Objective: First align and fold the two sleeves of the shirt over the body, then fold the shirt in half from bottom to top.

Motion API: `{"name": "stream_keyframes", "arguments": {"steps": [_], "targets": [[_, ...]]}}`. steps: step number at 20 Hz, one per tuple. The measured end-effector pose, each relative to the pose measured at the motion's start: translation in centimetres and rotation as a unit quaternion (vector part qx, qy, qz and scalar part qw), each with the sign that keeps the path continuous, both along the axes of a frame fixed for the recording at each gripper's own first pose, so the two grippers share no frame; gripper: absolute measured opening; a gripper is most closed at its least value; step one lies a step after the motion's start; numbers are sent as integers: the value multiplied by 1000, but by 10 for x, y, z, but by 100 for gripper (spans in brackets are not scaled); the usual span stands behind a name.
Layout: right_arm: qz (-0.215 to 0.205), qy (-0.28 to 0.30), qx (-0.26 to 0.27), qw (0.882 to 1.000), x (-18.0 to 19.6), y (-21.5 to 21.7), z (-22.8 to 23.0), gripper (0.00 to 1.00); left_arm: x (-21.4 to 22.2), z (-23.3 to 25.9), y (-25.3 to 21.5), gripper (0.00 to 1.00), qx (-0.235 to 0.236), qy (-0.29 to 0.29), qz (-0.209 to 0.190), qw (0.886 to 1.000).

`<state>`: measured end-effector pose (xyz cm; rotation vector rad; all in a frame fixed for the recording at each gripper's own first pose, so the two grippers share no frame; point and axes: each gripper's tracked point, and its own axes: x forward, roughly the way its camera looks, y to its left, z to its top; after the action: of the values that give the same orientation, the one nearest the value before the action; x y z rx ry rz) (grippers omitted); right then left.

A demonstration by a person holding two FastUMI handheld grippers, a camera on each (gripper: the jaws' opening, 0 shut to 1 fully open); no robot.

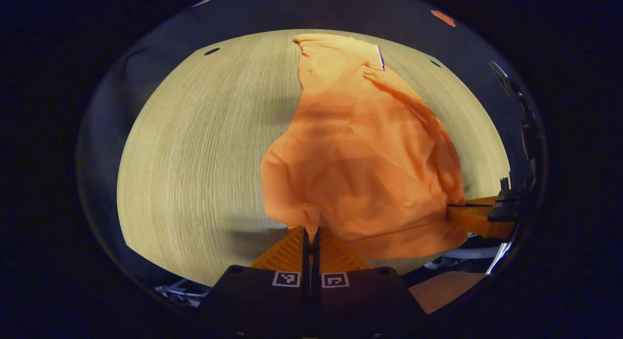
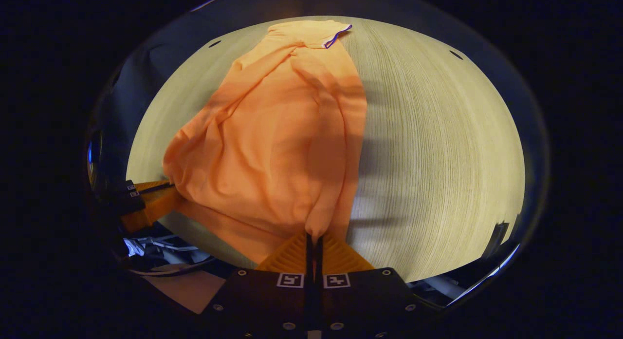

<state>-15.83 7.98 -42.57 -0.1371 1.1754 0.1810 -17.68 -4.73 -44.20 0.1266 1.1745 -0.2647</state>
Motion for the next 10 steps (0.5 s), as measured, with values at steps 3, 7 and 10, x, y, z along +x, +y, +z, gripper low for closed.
{"name": "stream_keyframes", "arguments": {"steps": [3,7,10], "targets": [[-7,10,10,1000,0,2,0,0,0,2,1,2,-22,18,21,999],[-9,0,31,999,12,12,18,1,11,12,6,1,-30,18,29,999],[-16,-21,41,999,34,18,41,0,28,32,6,1,-41,2,30,999]]}}
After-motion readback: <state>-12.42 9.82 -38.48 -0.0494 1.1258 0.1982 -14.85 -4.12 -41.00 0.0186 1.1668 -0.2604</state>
